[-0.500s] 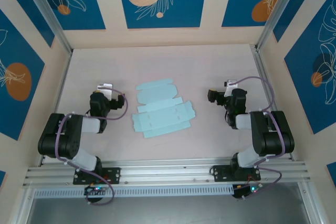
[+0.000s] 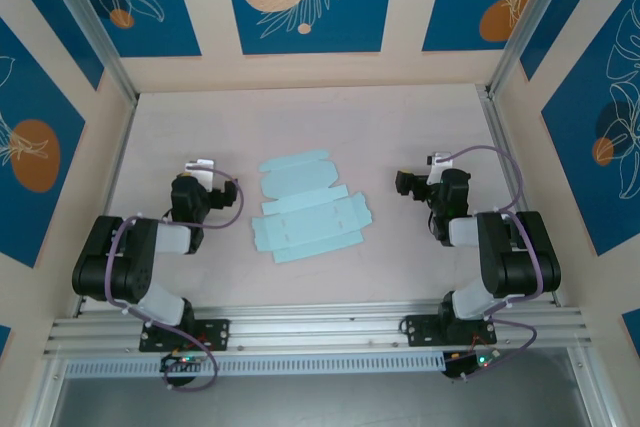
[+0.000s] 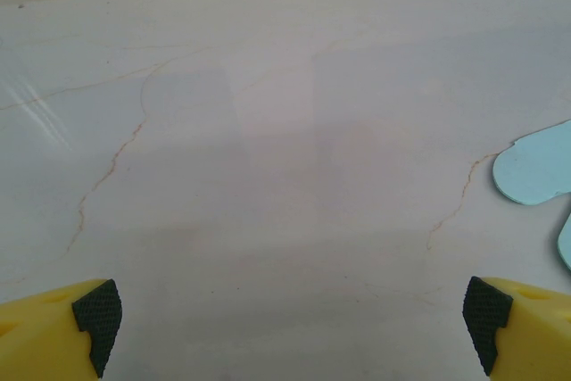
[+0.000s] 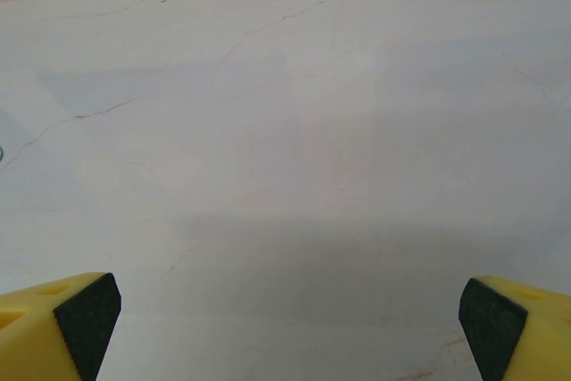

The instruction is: Fold the paper box

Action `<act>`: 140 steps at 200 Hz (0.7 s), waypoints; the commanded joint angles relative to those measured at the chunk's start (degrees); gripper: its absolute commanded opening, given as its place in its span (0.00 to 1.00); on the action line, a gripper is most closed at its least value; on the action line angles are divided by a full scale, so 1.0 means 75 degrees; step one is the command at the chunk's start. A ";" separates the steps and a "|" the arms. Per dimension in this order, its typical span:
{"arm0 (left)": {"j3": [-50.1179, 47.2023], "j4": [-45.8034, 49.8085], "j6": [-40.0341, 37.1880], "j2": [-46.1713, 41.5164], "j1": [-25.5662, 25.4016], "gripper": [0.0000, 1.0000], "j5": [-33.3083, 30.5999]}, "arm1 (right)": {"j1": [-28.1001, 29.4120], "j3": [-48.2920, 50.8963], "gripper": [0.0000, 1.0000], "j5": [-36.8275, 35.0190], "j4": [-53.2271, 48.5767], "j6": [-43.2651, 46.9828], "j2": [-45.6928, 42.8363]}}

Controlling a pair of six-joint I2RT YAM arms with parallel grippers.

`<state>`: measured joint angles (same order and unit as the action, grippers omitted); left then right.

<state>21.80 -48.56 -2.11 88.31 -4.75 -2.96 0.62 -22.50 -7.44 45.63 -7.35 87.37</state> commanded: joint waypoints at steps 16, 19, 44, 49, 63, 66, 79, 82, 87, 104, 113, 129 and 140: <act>0.0105 0.0000 -0.0152 -0.0033 0.0088 1.00 0.0172 | -0.0030 -0.0174 1.00 0.0071 0.0092 0.0160 -0.0025; 0.0105 0.0005 -0.0152 -0.0033 0.0094 1.00 0.0172 | -0.0035 -0.0174 1.00 0.0077 0.0092 0.0159 -0.0019; 0.0105 0.0005 -0.0151 -0.0032 0.0086 1.00 0.0172 | -0.0036 -0.0175 0.99 0.0075 0.0090 0.0157 -0.0018; 0.0105 0.0004 -0.0152 -0.0033 0.0092 1.00 0.0172 | -0.0035 -0.0175 1.00 0.0078 0.0089 0.0160 -0.0015; 0.0105 0.0005 -0.0154 -0.0030 0.0083 1.00 0.0178 | -0.0036 -0.0176 1.00 0.0076 0.0088 0.0154 -0.0022; 0.0105 0.0005 -0.0150 -0.0027 0.0085 1.00 0.0171 | -0.0036 -0.0170 1.00 0.0078 0.0092 0.0160 -0.0024; 0.0105 0.0005 -0.0142 -0.0027 0.0084 1.00 0.0172 | -0.0036 -0.0175 1.00 0.0077 0.0089 0.0156 -0.0025; 0.0115 0.0005 -0.0141 -0.0023 0.0080 1.00 0.0163 | -0.0036 -0.0170 1.00 0.0077 0.0092 0.0160 -0.0022; 0.0116 0.0017 -0.0141 -0.0031 0.0084 1.00 0.0182 | -0.0035 -0.0158 1.00 0.0078 0.0095 0.0159 -0.0025; 0.0117 0.0027 -0.0141 -0.0033 0.0089 1.00 0.0194 | -0.0039 -0.0162 1.00 0.0076 0.0104 0.0158 -0.0025; 0.0117 0.0018 -0.0129 -0.0033 0.0106 1.00 0.0207 | -0.0032 -0.0153 1.00 0.0084 0.0104 0.0158 -0.0026; 0.0175 0.0175 -0.0158 -0.0092 0.0117 1.00 0.0276 | -0.0037 -0.0188 1.00 0.0135 0.0074 0.0176 -0.0051; 0.0284 0.0495 -0.0210 -0.0250 0.0112 1.00 0.0402 | -0.0042 -0.0324 1.00 0.0214 -0.0274 0.0175 -0.0146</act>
<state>21.91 -48.05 -2.11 88.25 -4.73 -2.76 0.62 -22.55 -7.40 45.45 -7.35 87.37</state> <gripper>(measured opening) 0.997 0.995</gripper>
